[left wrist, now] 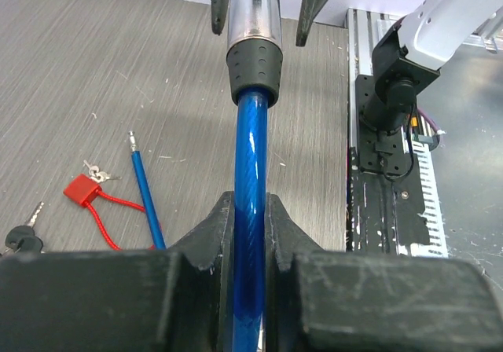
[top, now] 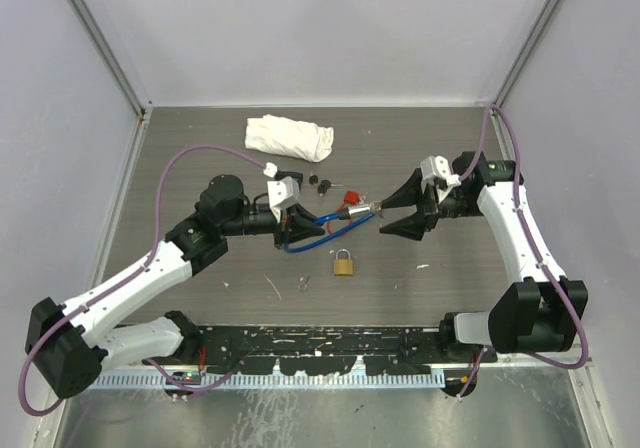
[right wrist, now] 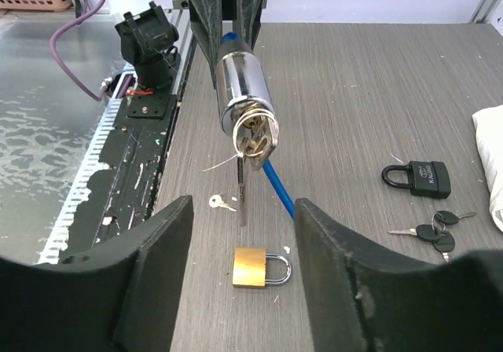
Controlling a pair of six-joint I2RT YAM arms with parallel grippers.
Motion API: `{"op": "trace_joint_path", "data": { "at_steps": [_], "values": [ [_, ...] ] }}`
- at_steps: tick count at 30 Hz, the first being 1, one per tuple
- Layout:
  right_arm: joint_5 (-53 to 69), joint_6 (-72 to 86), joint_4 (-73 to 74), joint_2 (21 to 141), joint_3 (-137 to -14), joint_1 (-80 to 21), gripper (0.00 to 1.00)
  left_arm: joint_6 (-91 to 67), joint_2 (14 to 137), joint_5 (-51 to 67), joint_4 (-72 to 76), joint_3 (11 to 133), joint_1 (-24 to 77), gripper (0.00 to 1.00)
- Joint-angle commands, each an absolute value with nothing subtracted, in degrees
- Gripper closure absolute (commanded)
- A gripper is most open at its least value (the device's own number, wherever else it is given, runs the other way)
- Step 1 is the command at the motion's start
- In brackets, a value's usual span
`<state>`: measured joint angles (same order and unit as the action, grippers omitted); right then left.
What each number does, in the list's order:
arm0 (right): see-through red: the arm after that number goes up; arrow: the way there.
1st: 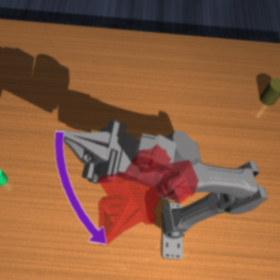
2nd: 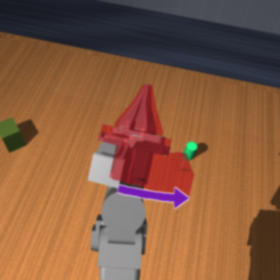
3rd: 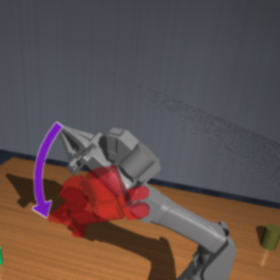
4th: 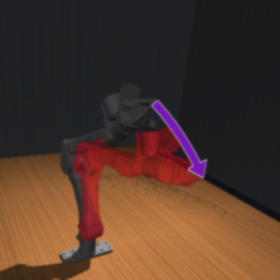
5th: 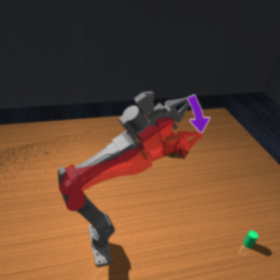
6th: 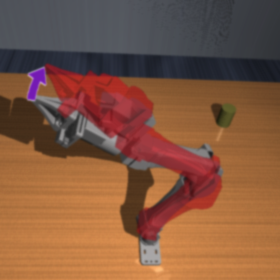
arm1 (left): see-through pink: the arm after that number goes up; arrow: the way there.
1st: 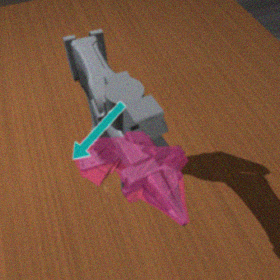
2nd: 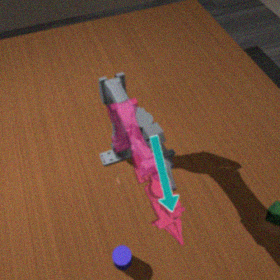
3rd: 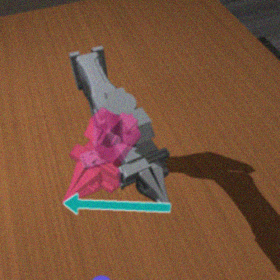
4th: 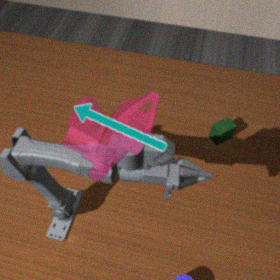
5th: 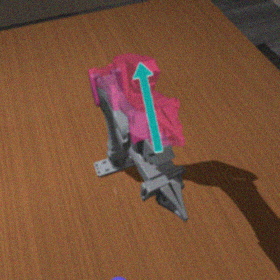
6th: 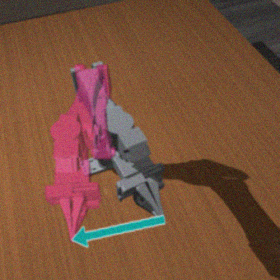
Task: Lock with the key
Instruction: Adjust the lock.
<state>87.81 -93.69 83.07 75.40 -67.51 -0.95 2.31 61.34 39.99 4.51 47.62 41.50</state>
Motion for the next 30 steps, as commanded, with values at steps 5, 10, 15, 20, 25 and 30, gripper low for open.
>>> {"op": "trace_joint_path", "data": {
  "at_steps": [5,10,15,20,25,30],
  "values": [
    [92.2,-91.0,84.0,75.2,-70.3,-2.2,0.72,2.0,61.2,40.6,9.1,48.8,41.2,1.00],
    [91.9,-82.9,83.9,75.2,-70.7,-2.2,0.96,3.6,61.3,37.0,5.7,50.0,41.3,1.00],
    [92.6,-72.0,83.9,75.5,-71.2,-2.2,0.99,7.2,61.8,32.3,0.4,51.2,41.3,1.00],
    [92.7,-64.9,84.0,77.0,-71.8,-2.0,0.96,8.4,62.8,31.7,-0.3,51.0,41.2,1.00],
    [92.8,-59.4,84.0,80.6,-72.3,-0.8,0.82,8.2,63.2,32.3,0.1,51.3,41.3,1.00],
    [92.8,-54.8,84.0,83.9,-74.1,1.2,0.77,8.5,63.3,32.3,-0.7,51.5,41.3,1.00]
  ]
}}
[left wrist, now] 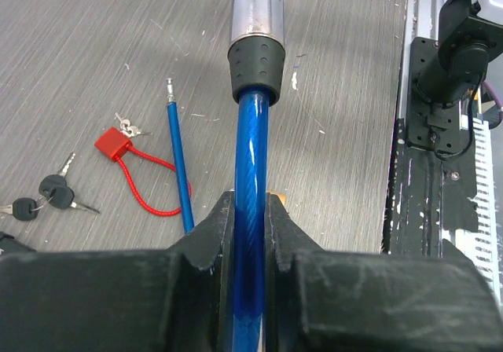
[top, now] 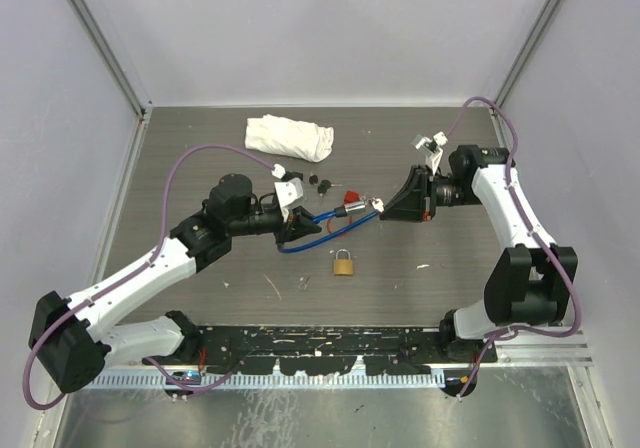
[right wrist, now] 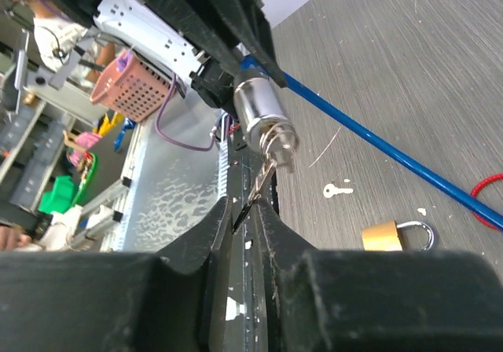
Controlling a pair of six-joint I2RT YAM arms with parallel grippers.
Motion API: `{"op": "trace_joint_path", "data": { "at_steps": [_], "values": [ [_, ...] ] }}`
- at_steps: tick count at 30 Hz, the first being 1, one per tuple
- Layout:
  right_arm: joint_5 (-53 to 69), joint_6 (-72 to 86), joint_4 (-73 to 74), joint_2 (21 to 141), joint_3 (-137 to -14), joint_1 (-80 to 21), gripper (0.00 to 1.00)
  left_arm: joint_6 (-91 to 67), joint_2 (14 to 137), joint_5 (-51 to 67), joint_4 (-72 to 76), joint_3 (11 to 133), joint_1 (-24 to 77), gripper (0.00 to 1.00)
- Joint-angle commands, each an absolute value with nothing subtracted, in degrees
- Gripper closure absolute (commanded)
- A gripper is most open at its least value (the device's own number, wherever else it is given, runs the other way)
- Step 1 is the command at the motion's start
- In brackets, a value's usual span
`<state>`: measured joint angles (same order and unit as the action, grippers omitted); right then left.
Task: Lock with the key
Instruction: Adjust the lock.
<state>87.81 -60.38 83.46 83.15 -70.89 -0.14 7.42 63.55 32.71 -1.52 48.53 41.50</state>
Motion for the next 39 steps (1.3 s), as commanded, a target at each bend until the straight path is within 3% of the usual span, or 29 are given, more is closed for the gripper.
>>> {"op": "trace_joint_path", "data": {
  "at_steps": [1,6,14,21,24,29,32,39],
  "values": [
    [92.8,-54.5,84.0,84.1,-74.4,1.5,0.77,8.6,63.2,32.2,-1.0,51.6,41.2,1.00],
    [92.8,-53.7,84.0,84.8,-74.9,4.3,0.84,8.9,62.9,32.7,-1.4,51.8,41.3,1.00],
    [92.1,-58.3,84.0,87.6,-74.8,8.6,0.76,9.3,62.6,35.3,-4.0,53.5,41.3,1.00],
    [81.0,-67.9,82.7,81.3,-79.1,8.9,0.56,8.1,63.7,34.1,-11.9,58.1,41.3,1.00],
    [74.8,-57.6,68.1,74.1,-77.3,8.9,0.43,5.7,65.0,32.6,-15.8,60.7,41.3,1.00],
    [61.1,-28.5,25.1,56.4,-60.8,6.8,0.11,-1.7,67.0,29.4,-17.9,64.2,41.3,1.00],
    [67.1,-19.9,19.2,55.6,-58.2,5.3,0.10,-5.1,67.4,26.7,-17.4,65.7,41.3,1.00],
    [57.3,4.1,-9.0,56.4,-46.2,-1.2,0.14,-7.6,68.0,26.8,-14.7,67.5,41.4,1.00]
  ]
}}
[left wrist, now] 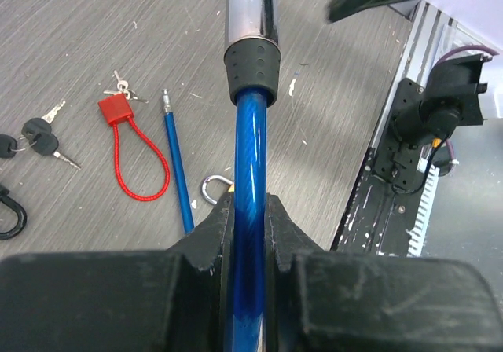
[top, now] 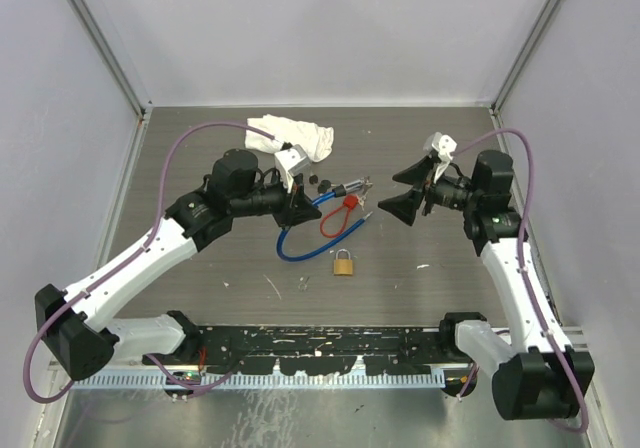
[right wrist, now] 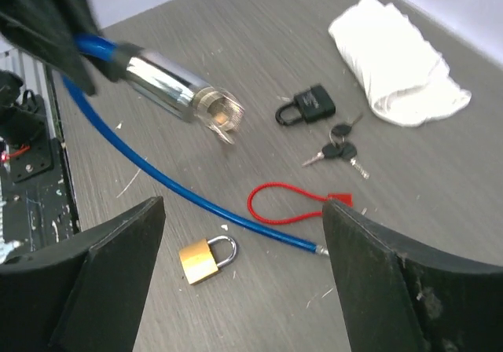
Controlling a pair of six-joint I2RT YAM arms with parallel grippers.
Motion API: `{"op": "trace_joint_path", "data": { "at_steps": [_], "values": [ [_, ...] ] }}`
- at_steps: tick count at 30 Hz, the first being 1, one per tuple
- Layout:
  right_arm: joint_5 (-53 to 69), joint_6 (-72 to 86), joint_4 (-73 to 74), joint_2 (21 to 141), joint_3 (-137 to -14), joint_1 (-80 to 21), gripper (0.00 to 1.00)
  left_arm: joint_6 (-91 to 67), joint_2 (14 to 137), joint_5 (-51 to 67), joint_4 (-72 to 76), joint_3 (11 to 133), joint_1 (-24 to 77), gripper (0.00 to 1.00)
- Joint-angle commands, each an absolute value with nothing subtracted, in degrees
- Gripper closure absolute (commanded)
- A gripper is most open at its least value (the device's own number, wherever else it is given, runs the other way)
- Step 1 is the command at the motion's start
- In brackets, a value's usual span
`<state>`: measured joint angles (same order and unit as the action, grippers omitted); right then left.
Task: Lock with the key
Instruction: Adjust the lock.
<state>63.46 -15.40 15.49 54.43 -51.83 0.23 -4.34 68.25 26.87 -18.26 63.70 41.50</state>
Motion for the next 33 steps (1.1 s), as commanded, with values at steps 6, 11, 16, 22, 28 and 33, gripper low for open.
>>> {"op": "trace_joint_path", "data": {
  "at_steps": [6,11,16,22,28,33],
  "values": [
    [52.6,7.0,-18.9,58.2,-41.7,-8.7,0.16,-8.6,67.9,27.1,-14.0,67.8,41.5,1.00],
    [51.3,12.9,-27.1,59.1,-39.6,-12.8,0.23,-8.5,67.6,27.2,-13.9,67.7,41.4,1.00],
    [49.3,12.5,-24.1,59.9,-41.3,-13.3,0.49,-8.2,66.9,27.1,-14.1,67.3,41.4,1.00],
    [48.0,9.2,-17.7,58.6,-42.4,-13.2,0.76,-6.7,66.1,24.1,-15.1,66.9,41.4,1.00],
    [48.6,8.4,-14.5,57.8,-43.8,-11.9,0.96,-4.7,66.4,22.4,-17.8,67.6,41.4,1.00],
    [55.8,13.2,-16.9,58.2,-44.7,-10.3,0.99,-2.7,67.6,20.8,-20.4,68.1,41.4,1.00]
  ]
}}
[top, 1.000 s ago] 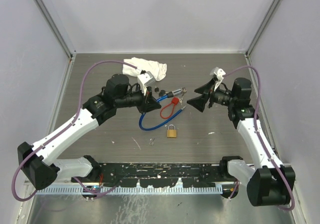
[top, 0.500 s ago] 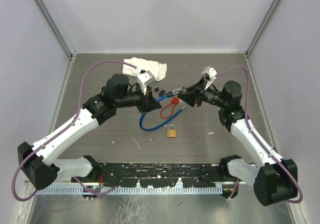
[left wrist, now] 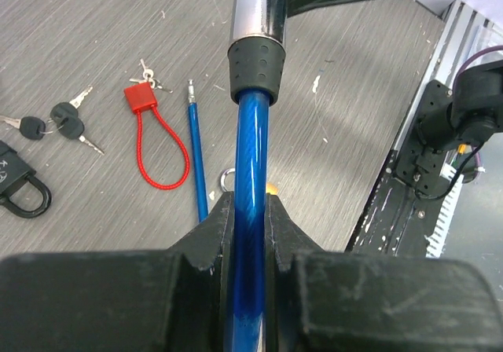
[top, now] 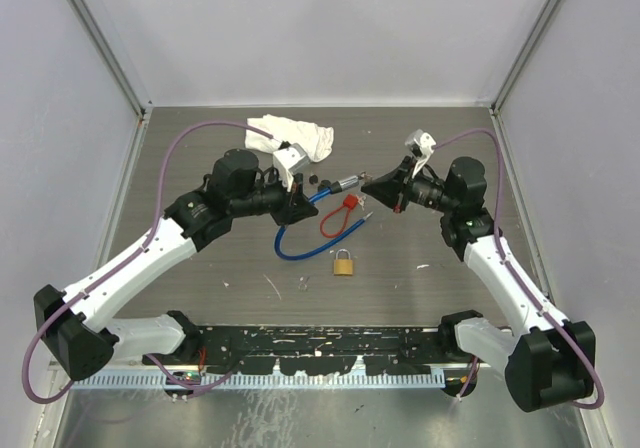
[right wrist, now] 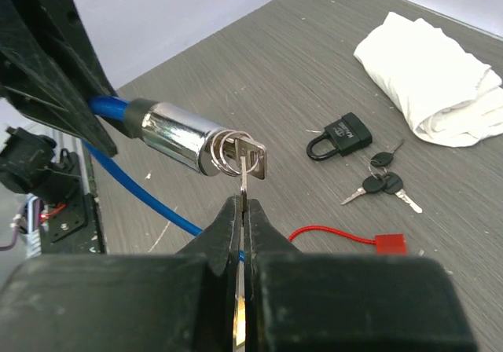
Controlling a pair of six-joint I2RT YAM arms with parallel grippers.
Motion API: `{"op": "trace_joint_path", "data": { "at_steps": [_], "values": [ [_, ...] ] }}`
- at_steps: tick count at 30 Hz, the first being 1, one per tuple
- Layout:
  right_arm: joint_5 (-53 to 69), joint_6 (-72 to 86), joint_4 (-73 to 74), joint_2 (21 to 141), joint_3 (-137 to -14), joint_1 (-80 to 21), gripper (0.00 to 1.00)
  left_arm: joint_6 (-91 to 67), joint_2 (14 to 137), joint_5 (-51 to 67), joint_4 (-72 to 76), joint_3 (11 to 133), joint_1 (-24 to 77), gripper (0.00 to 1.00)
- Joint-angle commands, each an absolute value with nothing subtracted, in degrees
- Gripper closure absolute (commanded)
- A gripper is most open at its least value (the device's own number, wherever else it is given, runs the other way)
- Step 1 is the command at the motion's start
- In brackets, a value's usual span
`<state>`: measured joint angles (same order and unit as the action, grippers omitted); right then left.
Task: Lock with the key
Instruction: Adjust the lock.
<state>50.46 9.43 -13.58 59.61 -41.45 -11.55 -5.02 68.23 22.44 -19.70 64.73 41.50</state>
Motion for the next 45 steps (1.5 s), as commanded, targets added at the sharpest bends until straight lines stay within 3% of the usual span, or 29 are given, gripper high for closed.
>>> {"op": "trace_joint_path", "data": {
  "at_steps": [1,13,23,30,32,34,42,45],
  "values": [
    [56.6,15.0,-18.4,58.1,-44.6,-9.9,0.99,-2.3,67.7,20.5,-20.7,68.0,41.4,1.00],
    [59.2,30.5,-18.6,66.5,-45.0,-5.1,0.98,7.1,67.3,24.5,-19.6,66.1,41.4,1.00],
    [54.5,38.3,-20.5,70.3,-43.0,-2.5,0.88,8.9,67.8,26.5,-22.8,67.5,41.4,1.00],
    [53.0,37.8,-20.4,69.8,-42.4,-2.1,0.74,8.5,69.8,29.5,-25.5,69.4,41.5,1.00],
    [50.9,32.7,-16.4,69.0,-43.0,-2.1,0.71,8.3,70.0,30.4,-26.1,69.9,41.5,1.00],
    [50.0,26.5,-12.6,67.6,-44.4,-2.1,0.63,8.1,70.2,30.8,-26.6,70.4,41.4,1.00],
    [65.2,-2.3,-1.9,58.5,-48.3,-2.1,0.25,8.1,70.2,32.2,-27.6,70.6,41.1,1.00],
    [72.0,-3.2,-2.8,56.8,-48.0,-2.2,0.22,9.6,69.9,34.0,-27.0,69.7,41.2,1.00]
  ]
}}
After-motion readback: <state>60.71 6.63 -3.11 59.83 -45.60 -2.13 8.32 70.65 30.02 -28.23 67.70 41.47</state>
